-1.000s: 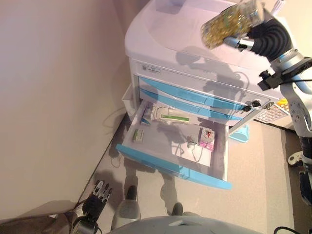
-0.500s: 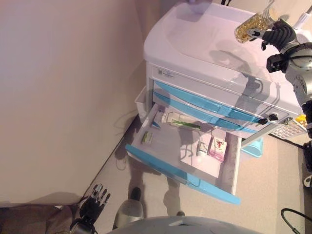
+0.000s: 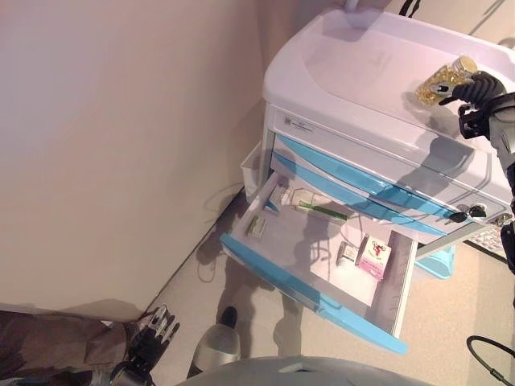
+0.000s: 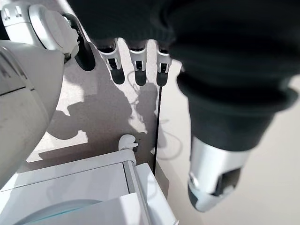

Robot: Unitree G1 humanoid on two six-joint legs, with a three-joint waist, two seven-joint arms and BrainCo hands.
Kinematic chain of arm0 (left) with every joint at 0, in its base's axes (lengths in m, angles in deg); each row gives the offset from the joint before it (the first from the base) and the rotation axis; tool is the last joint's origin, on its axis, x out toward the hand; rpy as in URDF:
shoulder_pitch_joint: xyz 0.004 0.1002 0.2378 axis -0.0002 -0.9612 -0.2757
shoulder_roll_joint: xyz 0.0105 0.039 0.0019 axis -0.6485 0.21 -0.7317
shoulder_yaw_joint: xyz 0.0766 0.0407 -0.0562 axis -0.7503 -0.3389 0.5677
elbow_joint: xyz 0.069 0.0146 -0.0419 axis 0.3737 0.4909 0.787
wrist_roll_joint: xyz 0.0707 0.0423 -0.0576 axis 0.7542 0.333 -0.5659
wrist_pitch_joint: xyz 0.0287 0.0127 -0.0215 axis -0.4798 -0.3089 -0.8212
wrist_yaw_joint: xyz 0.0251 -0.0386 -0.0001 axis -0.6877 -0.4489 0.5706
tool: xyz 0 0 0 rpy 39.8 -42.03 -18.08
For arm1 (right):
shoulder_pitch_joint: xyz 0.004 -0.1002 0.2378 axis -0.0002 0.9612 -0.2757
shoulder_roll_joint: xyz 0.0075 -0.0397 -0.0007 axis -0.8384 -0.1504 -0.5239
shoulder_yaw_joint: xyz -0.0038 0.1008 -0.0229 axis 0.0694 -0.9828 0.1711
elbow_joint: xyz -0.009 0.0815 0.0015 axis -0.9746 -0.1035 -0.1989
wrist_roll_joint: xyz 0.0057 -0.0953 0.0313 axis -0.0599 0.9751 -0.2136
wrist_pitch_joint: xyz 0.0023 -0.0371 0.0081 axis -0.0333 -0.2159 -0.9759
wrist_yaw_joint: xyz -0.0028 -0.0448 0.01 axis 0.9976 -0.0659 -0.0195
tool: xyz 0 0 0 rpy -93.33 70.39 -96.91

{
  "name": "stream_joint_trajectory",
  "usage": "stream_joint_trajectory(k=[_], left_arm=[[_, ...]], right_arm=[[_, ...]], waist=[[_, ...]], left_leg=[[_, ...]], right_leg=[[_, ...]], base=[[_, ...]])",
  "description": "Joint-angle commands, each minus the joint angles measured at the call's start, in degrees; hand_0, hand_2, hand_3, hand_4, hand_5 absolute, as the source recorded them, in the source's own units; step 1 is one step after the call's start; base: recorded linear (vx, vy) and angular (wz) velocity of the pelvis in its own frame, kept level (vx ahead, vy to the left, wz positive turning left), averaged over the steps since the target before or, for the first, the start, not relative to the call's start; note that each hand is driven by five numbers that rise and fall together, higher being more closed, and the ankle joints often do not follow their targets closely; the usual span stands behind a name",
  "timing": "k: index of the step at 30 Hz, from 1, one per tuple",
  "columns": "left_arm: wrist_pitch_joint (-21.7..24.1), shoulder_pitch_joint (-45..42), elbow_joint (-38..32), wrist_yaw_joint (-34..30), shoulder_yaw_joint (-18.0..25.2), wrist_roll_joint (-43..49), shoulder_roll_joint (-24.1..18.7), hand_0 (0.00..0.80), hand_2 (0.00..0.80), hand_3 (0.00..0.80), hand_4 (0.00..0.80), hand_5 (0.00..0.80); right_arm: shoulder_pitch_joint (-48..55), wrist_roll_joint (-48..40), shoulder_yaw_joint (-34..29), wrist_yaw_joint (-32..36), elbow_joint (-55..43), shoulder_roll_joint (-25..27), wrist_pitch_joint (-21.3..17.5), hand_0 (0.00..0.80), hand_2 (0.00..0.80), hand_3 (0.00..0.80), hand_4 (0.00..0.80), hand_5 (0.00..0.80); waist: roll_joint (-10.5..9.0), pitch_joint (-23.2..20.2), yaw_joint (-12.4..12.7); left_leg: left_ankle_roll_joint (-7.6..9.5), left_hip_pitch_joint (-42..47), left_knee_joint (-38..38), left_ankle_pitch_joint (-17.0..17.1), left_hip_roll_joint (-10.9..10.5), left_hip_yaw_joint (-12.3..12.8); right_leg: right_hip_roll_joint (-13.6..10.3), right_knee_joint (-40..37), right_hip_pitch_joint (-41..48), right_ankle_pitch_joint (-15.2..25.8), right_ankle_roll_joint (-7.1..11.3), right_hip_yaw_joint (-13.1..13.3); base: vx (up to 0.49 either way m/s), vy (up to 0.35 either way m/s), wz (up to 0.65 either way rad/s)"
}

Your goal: Open the drawer and pick up the medicine

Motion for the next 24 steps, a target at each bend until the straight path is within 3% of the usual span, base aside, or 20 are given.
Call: stream_joint_trajectory(k=[1,5,6,7,16,24], left_arm=[[0.41,-0.64,-0.32,-1.43,-2.11,1.87,-3.51,0.0,0.0,0.0,0.0,0.0],[0.27,-0.65,-0.23,-1.73,-2.02,1.74,-3.66,0.0,0.0,0.0,0.0,0.0],[0.15,-0.65,-0.25,-1.84,-1.95,1.97,-3.75,0.0,0.0,0.0,0.0,0.0],[0.06,-0.75,-0.33,-1.98,-1.93,1.95,-3.84,0.0,0.0,0.0,0.0,0.0],[-0.01,-1.09,-0.49,-2.82,-2.15,2.0,-3.97,0.0,0.0,0.0,0.0,0.0],[0.41,-1.32,-1.54,-3.02,-2.74,1.1,-3.99,0.0,0.0,0.0,0.0,0.0]], right_arm=[[-6.8,4.01,4.16,-0.24,1.53,1.23,-2.58,0.8,0.8,0.8,0.8,0.8],[-5.99,5.88,4.27,-0.32,3.24,0.71,-2.2,0.8,0.8,0.8,0.8,0.8],[-5.62,7.04,4.19,-1.26,3.55,0.56,-2.02,0.104,0.104,0.104,0.104,0.104],[-5.5,7.17,4.2,-1.05,3.73,0.54,-2.4,0.0,0.0,0.0,0.0,0.0],[-6.42,7.26,5.37,-3.25,0.96,1.55,-4.28,0.0,0.0,0.0,0.0,0.0],[-10.07,4.02,6.43,-11.29,-5.94,4.09,-2.89,0.0,0.0,0.0,0.0,0.0]], waist=[[0.39,-2.13,1.81],[0.66,-1.85,2.07],[0.69,-1.84,2.09],[0.7,-1.86,2.12],[0.49,-2.49,1.59],[-0.04,-2.97,0.18]], left_leg=[[-0.94,-0.87,2.59,-6.5,0.22,-2.82],[-0.96,-0.8,2.47,-6.38,0.19,-2.96],[-0.92,-0.68,2.43,-6.39,0.17,-2.94],[-0.95,-0.69,2.48,-6.4,0.18,-2.91],[-0.85,-0.04,1.69,-6.0,0.16,-2.3],[-0.95,0.59,1.24,-5.89,0.45,-0.7]], right_leg=[[-2.77,4.98,-4.17,0.24,1.72,-0.77],[-2.75,4.94,-4.12,0.32,1.78,-0.8],[-2.74,4.89,-4.03,0.34,1.78,-0.78],[-2.75,4.86,-4.0,0.34,1.81,-0.77],[-2.69,4.46,-3.85,0.87,2.08,-0.56],[-2.59,4.03,-3.66,1.48,2.35,-0.06]], base=[[0.0,0.0,0.0],[-0.003,0.001,0.01],[0.0,0.0,0.0],[0.0,0.0,0.0],[-0.003,0.0,0.0],[-0.038,0.004,-0.04]])
